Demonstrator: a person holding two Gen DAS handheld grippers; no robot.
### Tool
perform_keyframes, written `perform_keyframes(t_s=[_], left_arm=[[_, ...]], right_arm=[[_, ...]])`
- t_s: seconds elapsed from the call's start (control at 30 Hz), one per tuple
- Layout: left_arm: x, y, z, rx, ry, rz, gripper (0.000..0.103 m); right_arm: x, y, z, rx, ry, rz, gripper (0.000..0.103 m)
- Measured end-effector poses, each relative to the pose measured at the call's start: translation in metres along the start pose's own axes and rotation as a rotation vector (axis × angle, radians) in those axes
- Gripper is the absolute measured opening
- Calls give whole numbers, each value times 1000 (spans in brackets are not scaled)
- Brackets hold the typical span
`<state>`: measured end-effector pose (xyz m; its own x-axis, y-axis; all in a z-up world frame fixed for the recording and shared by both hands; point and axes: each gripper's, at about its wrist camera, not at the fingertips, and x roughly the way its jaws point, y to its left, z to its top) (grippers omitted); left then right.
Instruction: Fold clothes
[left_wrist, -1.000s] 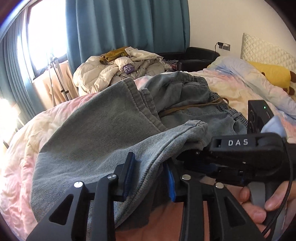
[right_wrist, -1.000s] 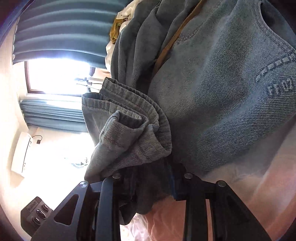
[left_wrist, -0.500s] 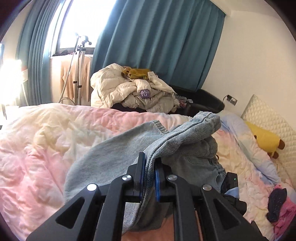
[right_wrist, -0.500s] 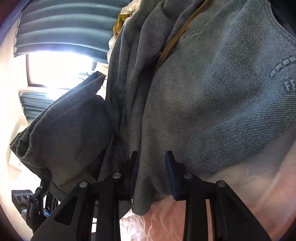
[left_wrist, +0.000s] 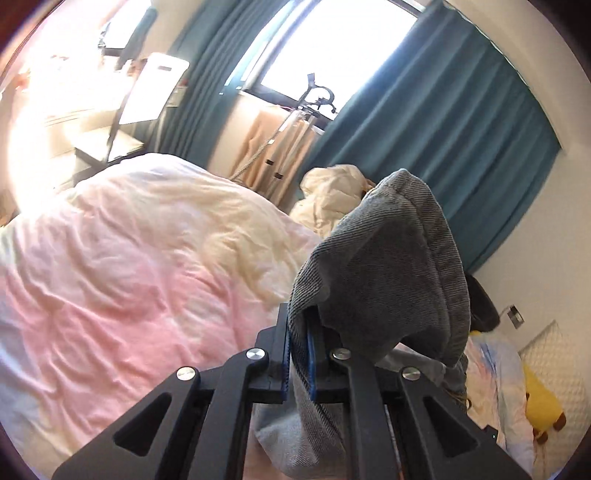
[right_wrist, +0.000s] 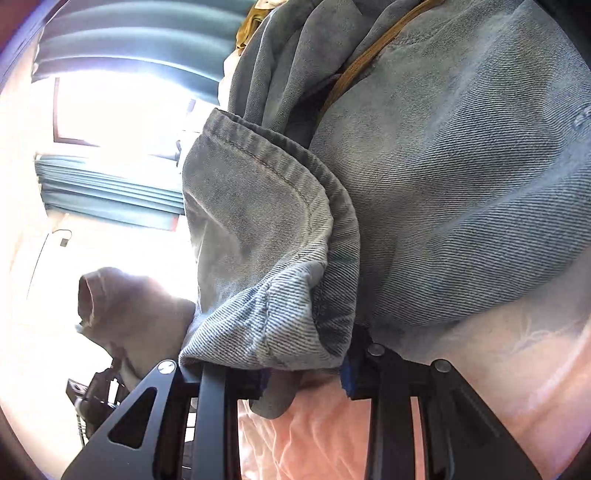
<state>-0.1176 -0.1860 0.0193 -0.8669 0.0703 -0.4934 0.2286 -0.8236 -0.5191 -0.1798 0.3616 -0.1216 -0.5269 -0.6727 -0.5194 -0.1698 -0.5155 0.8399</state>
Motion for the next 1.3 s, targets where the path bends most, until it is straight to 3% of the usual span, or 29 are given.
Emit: perform_keyframes(t_s=[0.23, 0.37, 0.53, 0.77, 0.9, 0.93, 1.0, 1.07, 1.1, 1.17, 1.3], left_arm=[[-14, 80, 11, -180, -79, 160, 6], [-6, 110, 16, -283, -76, 176, 6], [5, 125, 15, -316, -52, 207, 6], [16, 137, 11, -338, -12, 227, 6], [20, 141, 10, -338, 5, 234, 6], [21, 141, 10, -330, 7, 239, 6], [23, 141, 10, -317, 14, 248, 6], [25, 143, 9, -319, 20, 249, 6], [25, 144, 9, -323, 21, 247, 6], [28, 146, 8, -320, 26, 249, 6], [34, 150, 6, -314, 43, 266, 6]], right_arm=[[5, -1, 9, 13, -6, 11, 30], [2, 0, 13, 4, -14, -3, 30], [-13, -1, 20, 13, -49, -45, 30], [-94, -5, 45, 63, -200, -92, 30], [-148, -31, 64, 183, -289, -123, 30], [-146, -35, 51, 218, -294, -142, 32], [-159, -52, 82, 301, -288, -176, 42], [-186, -86, 42, 396, -308, -177, 55], [-201, -104, 20, 443, -319, -177, 57], [-215, -120, 10, 517, -336, -197, 66], [-210, -152, 22, 595, -333, -219, 67]])
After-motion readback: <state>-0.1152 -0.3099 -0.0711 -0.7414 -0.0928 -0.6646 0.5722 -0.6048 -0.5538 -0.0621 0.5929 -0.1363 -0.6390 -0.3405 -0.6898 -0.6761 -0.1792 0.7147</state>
